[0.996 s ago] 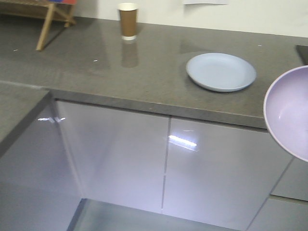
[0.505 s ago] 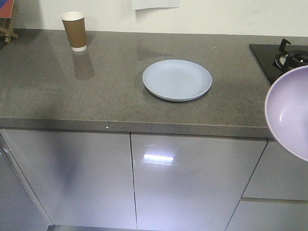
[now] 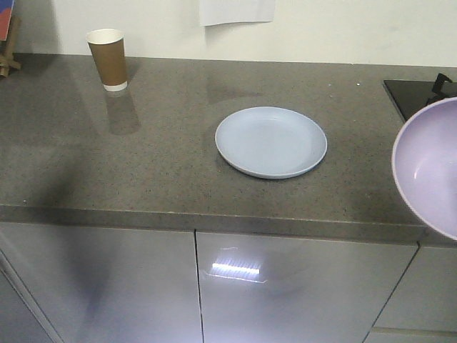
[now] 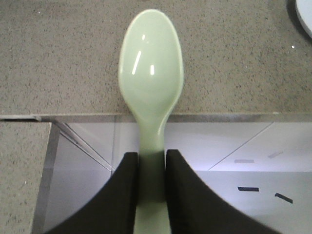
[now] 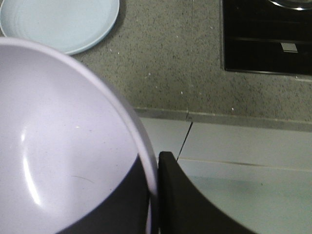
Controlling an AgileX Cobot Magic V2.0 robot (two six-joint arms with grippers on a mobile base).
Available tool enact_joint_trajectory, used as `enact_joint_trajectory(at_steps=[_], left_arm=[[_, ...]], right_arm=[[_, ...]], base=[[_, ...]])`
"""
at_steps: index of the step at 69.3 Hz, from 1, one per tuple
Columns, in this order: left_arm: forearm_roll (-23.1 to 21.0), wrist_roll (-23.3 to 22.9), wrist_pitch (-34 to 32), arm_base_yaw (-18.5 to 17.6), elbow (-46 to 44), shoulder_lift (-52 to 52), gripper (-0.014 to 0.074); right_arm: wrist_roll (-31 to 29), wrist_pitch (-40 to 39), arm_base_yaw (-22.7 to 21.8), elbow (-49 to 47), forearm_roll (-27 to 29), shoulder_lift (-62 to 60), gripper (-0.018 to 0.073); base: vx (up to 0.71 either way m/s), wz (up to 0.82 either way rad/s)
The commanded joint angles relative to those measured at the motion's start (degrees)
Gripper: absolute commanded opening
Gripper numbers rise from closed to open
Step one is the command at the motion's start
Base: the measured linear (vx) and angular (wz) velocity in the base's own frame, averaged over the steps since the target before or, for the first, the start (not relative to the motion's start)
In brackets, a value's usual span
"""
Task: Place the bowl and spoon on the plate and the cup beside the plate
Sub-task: 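Drive the base toward the pale blue plate holding spoon and bowl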
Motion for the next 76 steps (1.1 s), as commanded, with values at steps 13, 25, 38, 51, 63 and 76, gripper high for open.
enact_joint_trajectory(at_steps=[13,25,38,51,63,76], left_arm=[[-0.18,0.01,-3.23,0.12,-1.39,-1.02,-0.0007],[-0.18,0.01,-3.23,0.12,-1.39,-1.02,-0.0007],[-0.18,0.01,-3.23,0.12,-1.39,-1.02,-0.0007],[-0.18,0.01,-3.23,0.12,-1.39,-1.02,-0.0007],[-0.18,0.01,-3.23,0.12,-1.39,-1.02,-0.0007],[-0.18,0.01,-3.23,0.12,-1.39,-1.02,-0.0007]], right_arm=[[-0.33,-3.02,-0.26,-1.59,-0.23,-0.64,-0.0006],[-0.33,-3.02,-0.26,-1.59,-0.23,-0.64,-0.0006],[-0.33,-3.02,-0.26,-1.59,-0.23,-0.64,-0.0006],[-0.33,-3.02,-0.26,-1.59,-0.23,-0.64,-0.0006],[-0.33,-3.02,-0.26,-1.59,-0.23,-0.64,-0.0006],[-0.33,-3.02,-0.26,-1.59,-0.23,-0.64,-0.0006]], base=[[0.18,0.02],[0.19,0.02],[0.19,0.01],[0.18,-0.05],[0.17,-0.13],[0.16,-0.14]])
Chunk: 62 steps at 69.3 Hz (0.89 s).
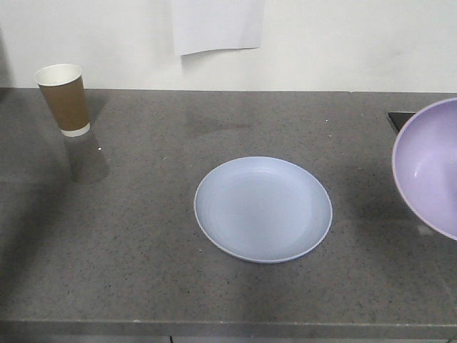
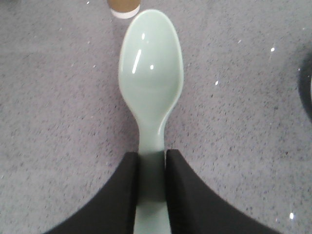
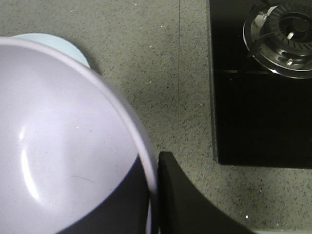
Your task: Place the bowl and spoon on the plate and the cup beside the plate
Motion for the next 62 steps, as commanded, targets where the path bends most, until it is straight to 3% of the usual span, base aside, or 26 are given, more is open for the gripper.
enact_joint_trajectory(at_steps=[1,62], left_arm=[[-0.22,0.01,-3.23,0.12,-1.39,-1.02,-0.0007],[-0.22,0.01,-3.23,0.12,-1.39,-1.02,-0.0007]], right_arm=[[-0.33,-3.02,-0.26,-1.59,-0.23,-0.64,-0.0006],[-0.33,-3.02,-0.26,-1.59,-0.23,-0.64,-0.0006]], base=[[0.14,-0.12],[0.1,-0.03]])
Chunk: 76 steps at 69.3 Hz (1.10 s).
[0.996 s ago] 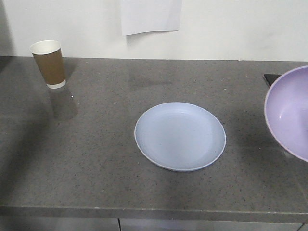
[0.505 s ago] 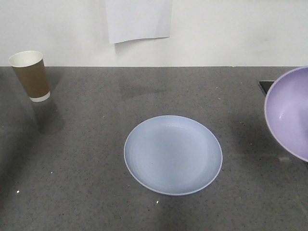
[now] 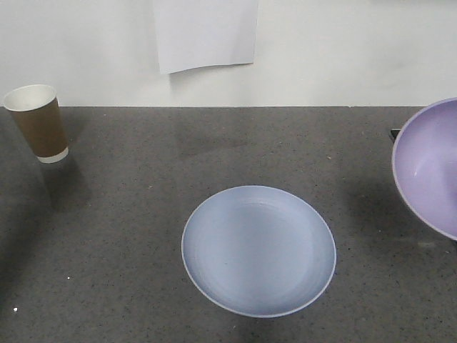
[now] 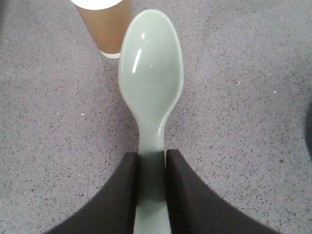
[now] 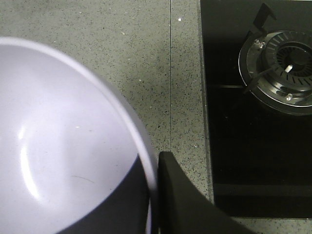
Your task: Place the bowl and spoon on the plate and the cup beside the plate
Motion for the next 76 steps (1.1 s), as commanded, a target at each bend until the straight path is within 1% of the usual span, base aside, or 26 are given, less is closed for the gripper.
enact_joint_trajectory(at_steps=[1,76], left_arm=[[-0.22,0.01,-3.23,0.12,-1.39,-1.02,-0.0007],[-0.22,0.01,-3.23,0.12,-1.39,-1.02,-0.0007]], right_arm=[[-0.3,-3.02,-0.26,-1.59,-0.23,-0.64,-0.0006],[-0.3,-3.02,-0.26,-1.59,-0.23,-0.64,-0.0006]], base=[[0.05,0.0],[0.01,0.0]])
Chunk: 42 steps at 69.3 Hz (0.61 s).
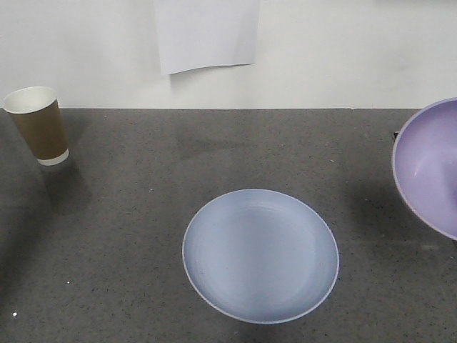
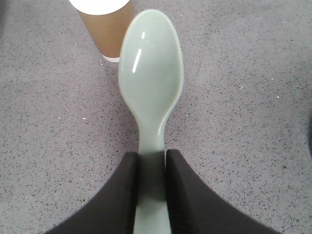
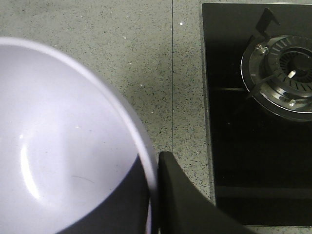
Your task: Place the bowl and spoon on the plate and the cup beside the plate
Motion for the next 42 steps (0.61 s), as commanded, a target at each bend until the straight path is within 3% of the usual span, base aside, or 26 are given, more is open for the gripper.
enact_joint_trajectory(at_steps=[1,42], left_arm=[[-0.22,0.01,-3.23,0.12,-1.39,-1.02,-0.0007],[-0.22,0.01,-3.25,0.12,-1.39,-1.02,-0.0007]], right_arm=[[-0.3,-3.02,-0.26,-1.59,-0.23,-0.64,-0.0006],[-0.3,-2.96,-0.26,-1.59,-0.23,-0.64,-0.0006]], base=[[0.0,0.0],[0.0,0.0]])
